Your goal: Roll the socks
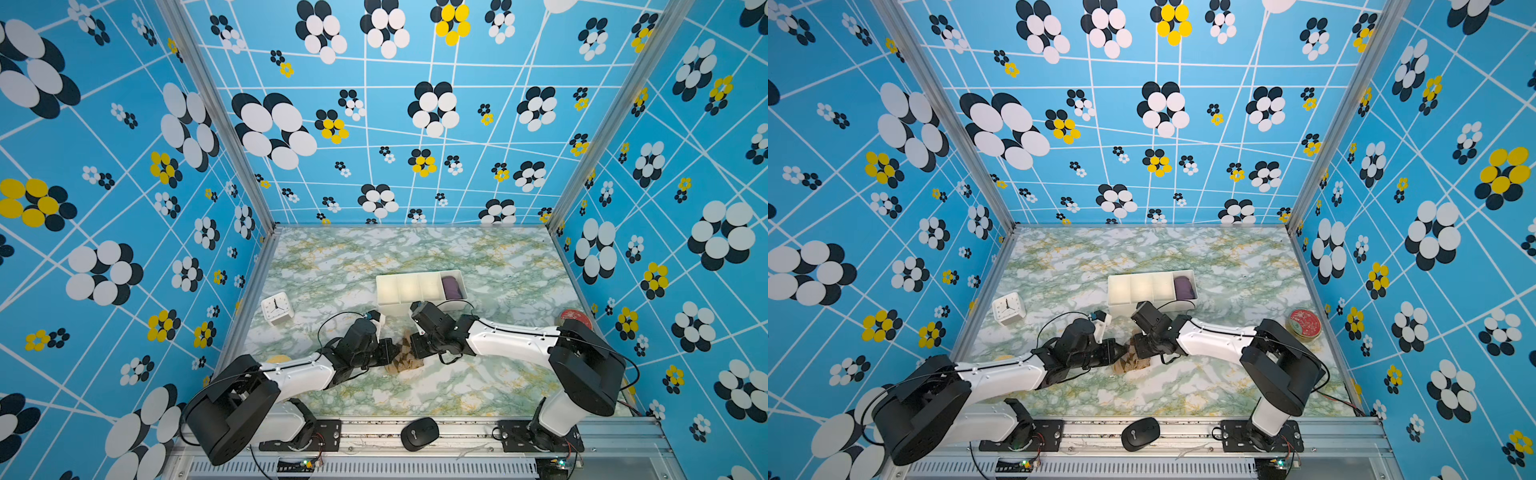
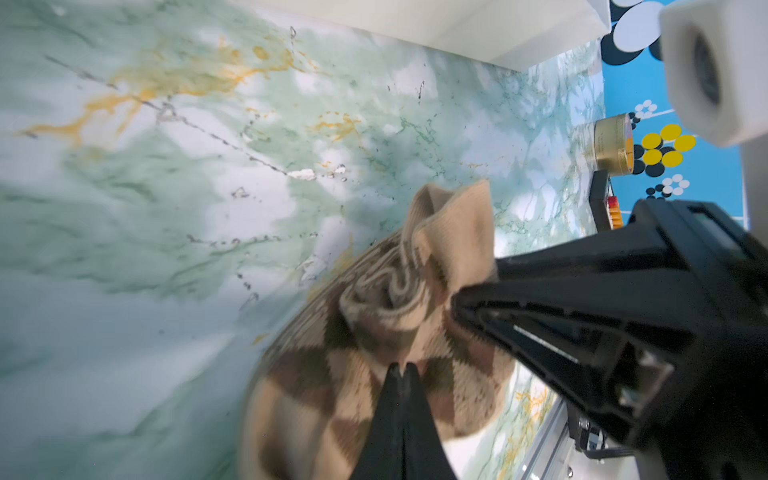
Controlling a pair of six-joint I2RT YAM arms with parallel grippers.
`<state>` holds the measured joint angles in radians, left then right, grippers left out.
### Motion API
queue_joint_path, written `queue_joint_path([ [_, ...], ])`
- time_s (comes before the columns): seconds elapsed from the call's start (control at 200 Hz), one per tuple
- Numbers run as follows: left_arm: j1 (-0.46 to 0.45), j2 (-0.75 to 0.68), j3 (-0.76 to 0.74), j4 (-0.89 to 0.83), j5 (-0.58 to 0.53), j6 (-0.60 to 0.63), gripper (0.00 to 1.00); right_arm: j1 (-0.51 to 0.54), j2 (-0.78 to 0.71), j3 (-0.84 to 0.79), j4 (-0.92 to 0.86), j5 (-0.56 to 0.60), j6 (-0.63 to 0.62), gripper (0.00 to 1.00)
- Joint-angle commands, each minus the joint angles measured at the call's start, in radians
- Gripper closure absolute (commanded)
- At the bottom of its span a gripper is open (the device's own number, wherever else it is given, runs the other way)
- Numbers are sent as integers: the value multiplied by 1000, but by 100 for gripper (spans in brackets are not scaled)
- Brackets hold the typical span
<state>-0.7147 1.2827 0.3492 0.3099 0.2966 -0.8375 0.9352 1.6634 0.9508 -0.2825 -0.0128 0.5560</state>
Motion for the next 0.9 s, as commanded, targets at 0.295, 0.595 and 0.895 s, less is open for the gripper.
queue_joint_path([
  [0.295, -14, -33, -20, -57, -27, 5, 97, 91, 50, 156, -303, 307, -73, 100],
  [0.595, -42, 23, -9, 77, -8, -42, 96, 162, 126, 242, -366, 394, -70, 100],
  [0.895, -74, 103, 14, 196, 1, -78, 96, 192, 159, 274, -372, 398, -65, 100],
])
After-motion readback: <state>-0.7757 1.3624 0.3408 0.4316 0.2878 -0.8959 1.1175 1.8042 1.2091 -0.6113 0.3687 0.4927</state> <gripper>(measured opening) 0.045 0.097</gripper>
